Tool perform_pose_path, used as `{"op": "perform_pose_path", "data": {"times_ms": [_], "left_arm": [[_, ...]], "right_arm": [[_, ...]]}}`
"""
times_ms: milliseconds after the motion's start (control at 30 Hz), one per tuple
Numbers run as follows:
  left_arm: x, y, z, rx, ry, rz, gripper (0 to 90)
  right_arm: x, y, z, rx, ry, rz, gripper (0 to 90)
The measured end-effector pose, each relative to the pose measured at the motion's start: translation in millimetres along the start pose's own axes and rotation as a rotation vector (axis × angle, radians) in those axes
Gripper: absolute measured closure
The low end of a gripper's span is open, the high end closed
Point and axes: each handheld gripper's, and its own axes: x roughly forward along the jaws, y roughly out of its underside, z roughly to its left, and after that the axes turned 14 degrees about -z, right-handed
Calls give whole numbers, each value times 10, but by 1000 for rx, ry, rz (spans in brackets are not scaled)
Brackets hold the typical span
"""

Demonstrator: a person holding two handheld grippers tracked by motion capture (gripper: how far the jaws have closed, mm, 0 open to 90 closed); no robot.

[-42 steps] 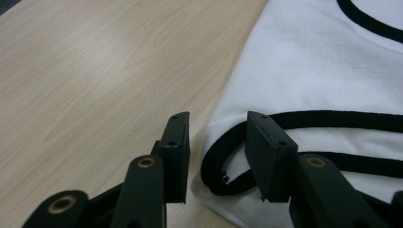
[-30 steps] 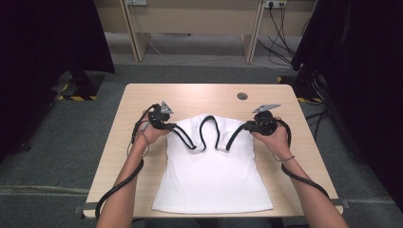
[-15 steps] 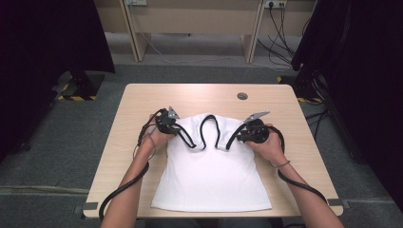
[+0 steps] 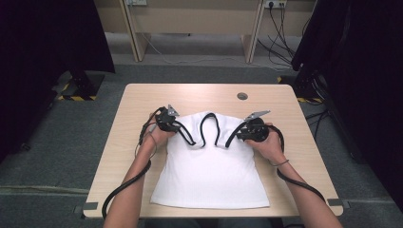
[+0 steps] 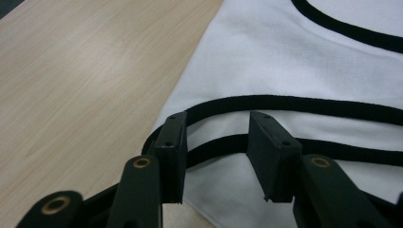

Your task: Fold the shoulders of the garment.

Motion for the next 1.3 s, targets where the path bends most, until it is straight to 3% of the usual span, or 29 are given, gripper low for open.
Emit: {"op": "perform_pose_path", "data": {"times_ms": [567, 800, 1033, 1300], "left_arm": [[-110, 55, -95, 14, 5, -1, 587], [-121, 70, -101, 3, -9, -12, 542], [-179, 66, -116, -31, -34, -82, 450], [-392, 39, -165, -85, -81, -189, 280]], "right_arm": [[-72, 55, 59, -16, -18, 1, 659], [-96, 75, 83, -13, -26, -1, 638], [-104, 72, 71, 5, -30, -9, 592], [-263, 40, 36, 53, -15, -76, 494]]}}
